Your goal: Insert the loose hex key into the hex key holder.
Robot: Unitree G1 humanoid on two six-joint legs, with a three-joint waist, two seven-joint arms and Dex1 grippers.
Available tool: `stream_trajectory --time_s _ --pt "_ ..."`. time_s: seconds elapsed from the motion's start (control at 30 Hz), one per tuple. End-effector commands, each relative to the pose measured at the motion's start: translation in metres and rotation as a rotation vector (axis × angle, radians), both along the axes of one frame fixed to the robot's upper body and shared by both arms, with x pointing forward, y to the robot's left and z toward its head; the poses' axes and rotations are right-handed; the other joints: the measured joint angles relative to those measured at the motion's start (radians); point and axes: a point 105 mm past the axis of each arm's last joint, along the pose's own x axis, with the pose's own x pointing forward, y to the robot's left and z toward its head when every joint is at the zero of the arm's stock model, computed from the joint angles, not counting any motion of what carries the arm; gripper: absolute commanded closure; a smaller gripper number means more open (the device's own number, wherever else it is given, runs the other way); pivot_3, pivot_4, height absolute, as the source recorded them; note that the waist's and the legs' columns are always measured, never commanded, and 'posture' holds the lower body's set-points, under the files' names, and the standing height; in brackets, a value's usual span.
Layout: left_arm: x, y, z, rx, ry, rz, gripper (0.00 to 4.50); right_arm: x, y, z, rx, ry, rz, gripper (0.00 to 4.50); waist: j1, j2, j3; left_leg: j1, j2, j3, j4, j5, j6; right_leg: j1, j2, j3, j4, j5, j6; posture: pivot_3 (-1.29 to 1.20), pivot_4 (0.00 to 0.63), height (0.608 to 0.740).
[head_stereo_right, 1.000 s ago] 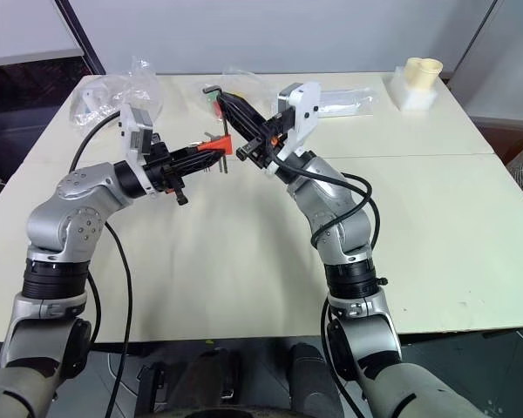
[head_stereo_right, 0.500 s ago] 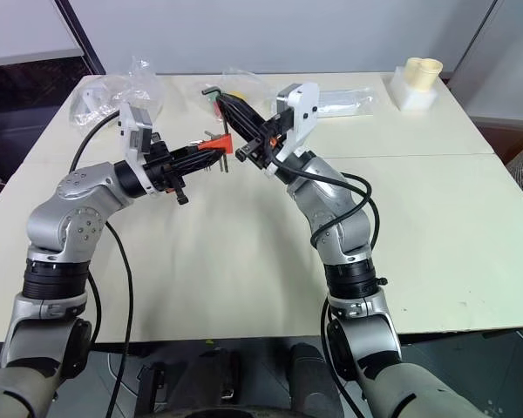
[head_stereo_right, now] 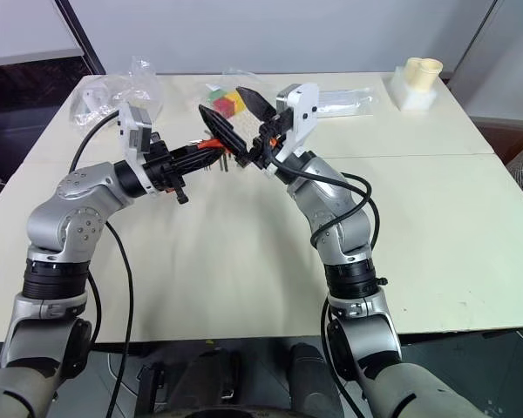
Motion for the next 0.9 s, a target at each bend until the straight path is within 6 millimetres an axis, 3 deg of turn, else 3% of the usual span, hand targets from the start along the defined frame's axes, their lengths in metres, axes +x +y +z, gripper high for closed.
stream_trajectory --time_s 0.03,0.3,0.5,0.9 --pt "-0.004 0.002 0.019 -0.021 -0.072 -0.005 4.50 -0.013 -0.003 0.016 0.015 -0.069 0.020 0.04 0.000 0.000 0.000 0.000 0.000 0.000 0.000 0.000 0.000 0.000 0.000 0.000 0.000 0.000 0.000 0.00 0.150 0.740" --pt "-0.004 0.001 0.016 -0.027 -0.049 -0.005 4.50 -0.013 -0.017 0.013 -0.006 -0.063 -0.010 0.04 0.001 0.000 0.000 0.000 0.000 0.000 0.000 0.000 0.000 0.000 0.000 0.000 0.000 0.000 0.000 0.00 0.150 0.740" --pt "0.000 0.002 -0.001 -0.079 0.128 0.022 4.50 -0.012 -0.024 0.006 -0.033 -0.049 -0.027 0.04 0.001 0.000 0.000 0.000 0.000 0.000 0.000 0.000 0.000 0.000 0.000 0.000 0.000 0.000 0.000 0.00 0.150 0.740" --pt "-0.013 0.016 -0.068 -0.098 0.555 0.107 4.50 -0.015 -0.024 -0.008 -0.051 -0.007 -0.048 0.04 0.003 0.000 0.000 0.000 0.000 0.000 -0.001 0.000 0.000 0.000 0.000 0.000 0.000 0.000 0.000 0.00 0.150 0.740"
